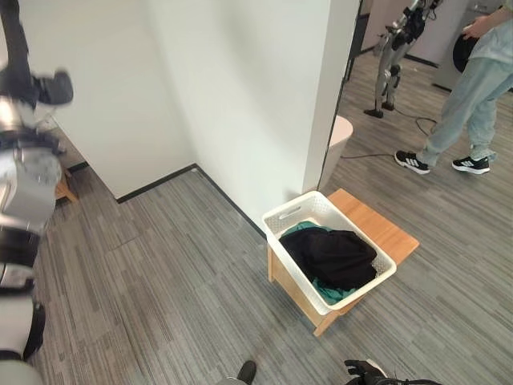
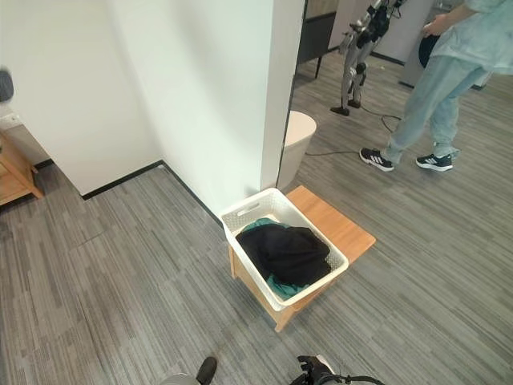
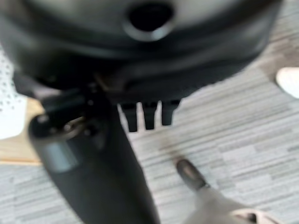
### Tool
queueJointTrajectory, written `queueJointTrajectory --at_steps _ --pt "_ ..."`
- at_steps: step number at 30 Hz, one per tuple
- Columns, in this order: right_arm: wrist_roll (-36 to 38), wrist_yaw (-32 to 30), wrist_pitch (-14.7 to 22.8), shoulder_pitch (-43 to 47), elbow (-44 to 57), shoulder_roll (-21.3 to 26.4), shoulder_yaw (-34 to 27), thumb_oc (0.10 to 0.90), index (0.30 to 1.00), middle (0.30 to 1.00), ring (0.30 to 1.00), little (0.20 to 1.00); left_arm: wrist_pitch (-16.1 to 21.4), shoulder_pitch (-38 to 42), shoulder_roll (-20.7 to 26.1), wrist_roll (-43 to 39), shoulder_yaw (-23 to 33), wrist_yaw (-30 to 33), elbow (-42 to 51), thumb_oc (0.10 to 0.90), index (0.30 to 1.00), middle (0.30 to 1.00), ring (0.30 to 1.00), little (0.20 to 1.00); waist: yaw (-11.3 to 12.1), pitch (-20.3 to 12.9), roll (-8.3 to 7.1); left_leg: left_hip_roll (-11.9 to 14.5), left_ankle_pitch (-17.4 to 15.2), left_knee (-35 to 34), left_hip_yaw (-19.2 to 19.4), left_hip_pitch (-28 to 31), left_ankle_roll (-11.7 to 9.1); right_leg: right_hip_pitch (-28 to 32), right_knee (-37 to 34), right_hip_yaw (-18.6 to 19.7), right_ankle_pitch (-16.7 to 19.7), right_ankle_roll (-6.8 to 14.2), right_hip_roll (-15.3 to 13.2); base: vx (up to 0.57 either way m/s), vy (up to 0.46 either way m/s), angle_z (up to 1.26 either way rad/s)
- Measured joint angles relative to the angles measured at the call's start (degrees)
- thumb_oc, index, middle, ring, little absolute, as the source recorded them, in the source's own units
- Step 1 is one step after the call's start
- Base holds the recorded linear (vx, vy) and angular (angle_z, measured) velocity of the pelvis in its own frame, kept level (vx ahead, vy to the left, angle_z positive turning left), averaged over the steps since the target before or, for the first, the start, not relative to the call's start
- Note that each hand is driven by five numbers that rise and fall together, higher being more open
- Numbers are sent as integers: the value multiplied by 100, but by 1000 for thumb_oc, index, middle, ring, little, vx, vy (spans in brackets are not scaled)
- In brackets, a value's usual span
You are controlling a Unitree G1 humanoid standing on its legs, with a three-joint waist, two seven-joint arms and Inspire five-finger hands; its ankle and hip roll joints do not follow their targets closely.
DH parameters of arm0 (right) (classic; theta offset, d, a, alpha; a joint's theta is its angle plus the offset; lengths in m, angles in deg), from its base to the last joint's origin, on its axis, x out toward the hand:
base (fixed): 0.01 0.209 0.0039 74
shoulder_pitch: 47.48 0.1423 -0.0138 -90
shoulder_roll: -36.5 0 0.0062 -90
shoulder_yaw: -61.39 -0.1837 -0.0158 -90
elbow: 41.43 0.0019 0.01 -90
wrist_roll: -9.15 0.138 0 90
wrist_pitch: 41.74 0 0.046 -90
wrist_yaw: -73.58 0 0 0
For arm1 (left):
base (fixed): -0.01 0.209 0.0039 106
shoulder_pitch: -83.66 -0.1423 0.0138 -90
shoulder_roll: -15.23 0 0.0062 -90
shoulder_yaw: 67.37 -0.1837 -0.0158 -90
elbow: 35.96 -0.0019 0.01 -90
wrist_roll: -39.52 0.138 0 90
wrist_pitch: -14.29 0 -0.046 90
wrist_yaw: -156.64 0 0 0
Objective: Pick up bed clothes into laundry basket.
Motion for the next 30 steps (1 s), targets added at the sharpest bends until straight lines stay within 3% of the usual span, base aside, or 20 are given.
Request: queueJointTrajectory --at_steps 2,5,6,8,9,12,14,15,16,17,19,21,22,23,24,25,27,28,29,30 --pt "-3 -9 -5 6 -15 -28 -133 800 900 900 900 900 86 -1129 -85 -8 761 -9 183 800 900 900 900 900 36 2 14 -4 -9 -4 0 -29 -9 2 2 6 -3 -6 37 -65 -16 -2" --pt "-107 -146 -47 31 -214 5 -245 800 900 900 900 900 92 -2736 -759 -169 1661 -22 212 800 900 900 900 900 237 37 119 16 -59 7 -21 -36 -54 19 2 4 -30 -52 40 -120 5 5" --pt "-145 -174 -51 10 -224 22 -247 800 900 900 900 900 60 -3452 -1327 -293 2125 -38 154 800 900 900 900 900 301 56 155 21 -68 -2 -16 -14 -65 18 0 6 -32 -58 28 -196 20 7" --pt "-217 -165 -57 -146 -288 25 -257 800 900 900 900 900 -133 -3775 -1796 -510 2256 -140 -118 800 900 900 900 900 469 81 142 46 28 28 10 -136 14 -52 143 -100 -66 -95 89 -259 41 23" --pt "-322 -176 -17 -47 -248 70 -269 800 900 900 900 900 -65 -4078 -2164 -519 2720 -51 -115 800 900 900 900 900 440 95 207 149 -82 -14 338 -197 -8 -166 346 -90 -218 -124 15 -222 18 32" --pt "-529 -79 -14 -282 -188 225 -372 800 900 900 900 900 -201 -4581 -2553 -715 2607 -203 -480 800 900 900 900 900 434 162 244 373 -217 -62 1354 -243 265 -341 892 -153 -502 -202 -78 -202 2 35" --pt "-546 -73 -18 -395 -179 317 -496 800 900 900 900 900 -197 -4685 -2676 -736 2540 -211 -658 800 900 900 900 900 415 164 239 400 -278 -59 1602 -250 338 -389 1216 -263 -723 -211 -180 -117 11 38" --pt "-562 -70 -23 -404 -180 340 -506 800 900 900 900 900 -196 -4685 -2695 -736 2533 -211 -659 800 900 900 900 900 422 166 242 404 -280 -53 1587 -258 335 -443 1294 -270 -815 -211 -225 -214 29 44" --pt "-575 -84 -41 -458 -103 356 -535 800 900 900 900 900 -74 -4616 -2749 -746 2497 -156 -838 800 900 900 900 900 342 85 200 469 -536 -101 1697 -339 -7 -425 1353 -527 -723 -395 -174 -226 34 78" --pt "-579 -75 -41 -473 -30 267 -636 800 900 900 900 900 62 -4379 -2722 -825 2460 -180 -1117 800 900 900 900 900 147 166 -145 355 -494 158 2123 -454 41 -428 1236 -658 -759 -325 -556 -63 24 92" --pt "-579 -75 -46 -492 17 309 -639 800 900 900 900 900 89 -4416 -2897 -1003 2262 -251 -1202 800 900 900 900 900 -24 138 -296 260 -376 803 2188 -441 198 -331 1190 -762 -716 -337 -764 0 -1 52" --pt "-579 -93 -57 -591 0 504 -641 800 900 900 900 900 193 -4427 -3084 -1013 2024 -307 -1193 800 900 900 900 900 -92 -39 25 411 -29 804 2208 -212 288 -322 1395 -770 -817 -117 -631 -215 130 54" --pt "-535 -170 -63 -891 117 571 -692 800 900 900 900 900 433 -3975 -3269 -1146 1660 -262 -1694 800 900 900 900 900 -217 -174 42 289 727 -130 1888 -127 181 -404 1655 -1083 -777 -186 -755 -228 136 195" --pt "-522 -147 1 -909 26 623 -747 800 900 900 900 900 516 -3482 -3468 -1282 1498 -318 -1952 800 900 900 900 900 -554 -86 163 202 908 -85 2061 -207 287 -300 1844 -1235 -750 -296 -875 0 0 190" --pt "-514 -91 -126 -611 -203 602 -848 800 900 900 900 900 541 -3526 -3582 -1446 1343 -468 -1721 800 900 900 900 900 -589 43 231 261 905 -86 2298 -233 350 -644 2304 -1075 -1003 -126 -1030 0 0 70" --pt "-522 -94 -172 -342 -284 468 -809 800 900 900 900 900 625 -3799 -3494 -1482 1321 -510 -1523 800 900 900 900 900 -434 56 123 383 689 -80 2457 -218 177 -1055 2181 -882 -1070 -25 -954 0 0 -45" --pt "-555 -134 -40 -332 -162 404 -733 800 900 900 900 900 579 -3877 -3519 -1582 1295 -556 -1692 800 900 900 900 900 -592 43 36 529 249 -64 2551 -217 121 -1277 2469 -664 -1115 -96 -861 -39 425 -8" --pt "-503 -191 -4 -625 64 226 -1369 800 900 900 900 900 741 -3666 -3784 -2337 1304 -686 -2054 800 900 900 900 900 -681 -21 -199 575 -173 133 3250 -288 360 -1057 2177 -1014 -926 -157 -1036 -76 522 93" --pt "-391 -263 -11 -723 6 208 -1347 800 900 900 900 900 721 -3584 -4027 -2954 1176 -1047 -2255 800 900 900 900 900 -863 -165 -441 512 -239 719 3410 -552 475 -926 2021 -1412 -826 -129 -1267 -72 185 86" --pt "-382 -252 -109 -720 -128 192 -1185 800 900 900 900 900 720 -3645 -4182 -3186 965 -1340 -2303 800 900 900 900 900 -890 -218 -573 517 -402 1154 3419 -552 436 -893 1866 -1403 -705 -108 -1316 -31 116 63"
